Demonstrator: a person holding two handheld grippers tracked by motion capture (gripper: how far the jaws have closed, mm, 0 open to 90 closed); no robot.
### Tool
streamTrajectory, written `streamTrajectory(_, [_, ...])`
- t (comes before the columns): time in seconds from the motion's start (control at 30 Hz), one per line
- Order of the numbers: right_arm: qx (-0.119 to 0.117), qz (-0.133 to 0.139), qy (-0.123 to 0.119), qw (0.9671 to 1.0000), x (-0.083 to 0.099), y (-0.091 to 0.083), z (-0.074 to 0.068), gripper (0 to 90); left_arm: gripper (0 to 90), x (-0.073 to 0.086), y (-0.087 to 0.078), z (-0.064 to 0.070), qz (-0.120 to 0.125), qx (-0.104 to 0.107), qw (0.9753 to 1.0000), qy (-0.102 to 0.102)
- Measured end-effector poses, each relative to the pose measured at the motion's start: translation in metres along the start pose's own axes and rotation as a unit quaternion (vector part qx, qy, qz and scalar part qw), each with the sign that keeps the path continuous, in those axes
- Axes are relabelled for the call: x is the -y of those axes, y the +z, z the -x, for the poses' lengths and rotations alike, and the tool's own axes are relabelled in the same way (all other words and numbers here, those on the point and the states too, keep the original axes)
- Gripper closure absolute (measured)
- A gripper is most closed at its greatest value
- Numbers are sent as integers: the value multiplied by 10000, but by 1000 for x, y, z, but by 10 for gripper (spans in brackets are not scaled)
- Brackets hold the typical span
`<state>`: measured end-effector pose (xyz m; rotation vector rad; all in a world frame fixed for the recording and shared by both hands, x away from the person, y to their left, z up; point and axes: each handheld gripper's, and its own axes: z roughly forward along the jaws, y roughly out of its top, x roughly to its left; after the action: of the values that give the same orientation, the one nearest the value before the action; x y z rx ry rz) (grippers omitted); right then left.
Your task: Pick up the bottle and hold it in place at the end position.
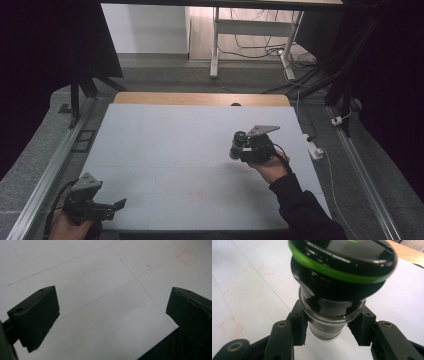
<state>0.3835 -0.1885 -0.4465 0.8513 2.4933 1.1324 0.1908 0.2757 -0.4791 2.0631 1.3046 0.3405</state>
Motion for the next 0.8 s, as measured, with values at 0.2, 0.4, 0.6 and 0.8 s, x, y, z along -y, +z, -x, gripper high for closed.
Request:
streamTrajectory(0.2, [-20,3,5,10000,-7,11,-4,531,0,0,0,0,-11,6,10000,9])
streamTrajectory(0.4, [-114,24,59,9999,-17,24,-7,531,0,0,0,0,-7,20,10000,-4])
streamTrajectory(0.6, [-173,-22,70,9998,-26,41,-13,531,0,0,1,0,-22,20,10000,10])
streamTrajectory(0.8, [-198,-38,-42,9998,-33,57,-18,531,0,0,1,0,-23,28,10000,9])
